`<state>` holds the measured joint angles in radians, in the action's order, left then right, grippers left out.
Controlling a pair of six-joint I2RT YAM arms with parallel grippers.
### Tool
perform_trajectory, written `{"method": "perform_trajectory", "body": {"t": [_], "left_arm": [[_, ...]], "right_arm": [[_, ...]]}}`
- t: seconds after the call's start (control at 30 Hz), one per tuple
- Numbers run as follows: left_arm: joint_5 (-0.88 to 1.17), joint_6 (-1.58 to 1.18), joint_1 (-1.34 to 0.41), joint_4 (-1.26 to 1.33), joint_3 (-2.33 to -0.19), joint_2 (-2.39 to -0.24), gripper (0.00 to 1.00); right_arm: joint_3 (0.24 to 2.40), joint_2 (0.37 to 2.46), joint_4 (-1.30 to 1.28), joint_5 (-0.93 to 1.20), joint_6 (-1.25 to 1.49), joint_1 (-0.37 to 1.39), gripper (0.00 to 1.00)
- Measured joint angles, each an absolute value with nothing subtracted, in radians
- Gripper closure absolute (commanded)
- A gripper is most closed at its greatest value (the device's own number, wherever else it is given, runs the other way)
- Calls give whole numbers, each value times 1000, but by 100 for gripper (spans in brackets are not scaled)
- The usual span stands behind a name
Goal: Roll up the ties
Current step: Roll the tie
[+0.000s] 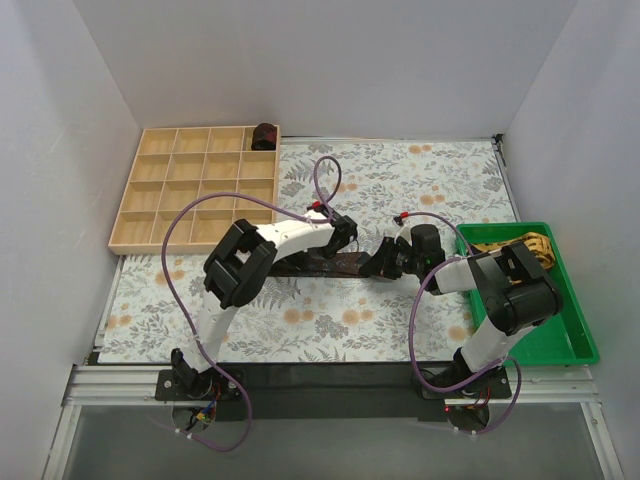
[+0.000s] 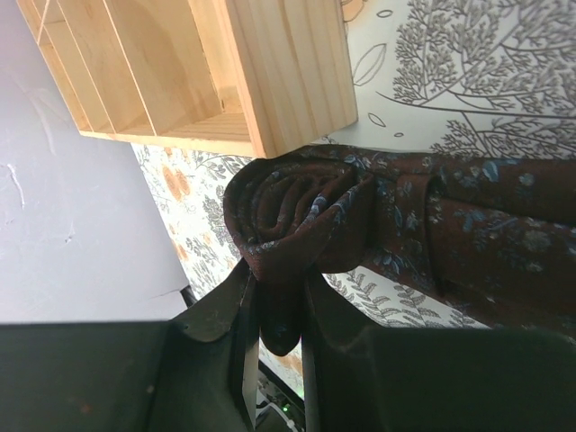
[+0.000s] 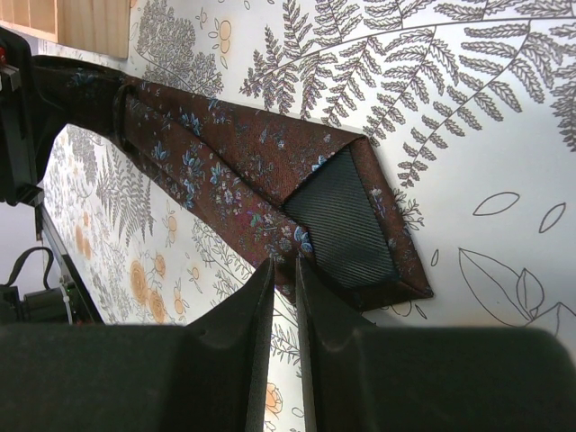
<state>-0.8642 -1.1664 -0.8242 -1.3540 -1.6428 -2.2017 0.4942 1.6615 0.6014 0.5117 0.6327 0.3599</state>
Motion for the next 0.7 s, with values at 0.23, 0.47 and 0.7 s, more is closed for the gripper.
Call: {"method": "perform_trajectory", "body": {"t": [0.23,0.47,0.7], "left_arm": [[-844,-1159,-843,-1352,-1636,-2201,92],[-819,-1125,-857,-1320,-1617,-2201,74],[-753,-1103,-880,-1287,-1638,-2201,62]], "right_arm": [[494,1662,602,511,633,360,80],[494,1662,602,512,633,360,80],[494,1662,602,512,633,360,80]]}}
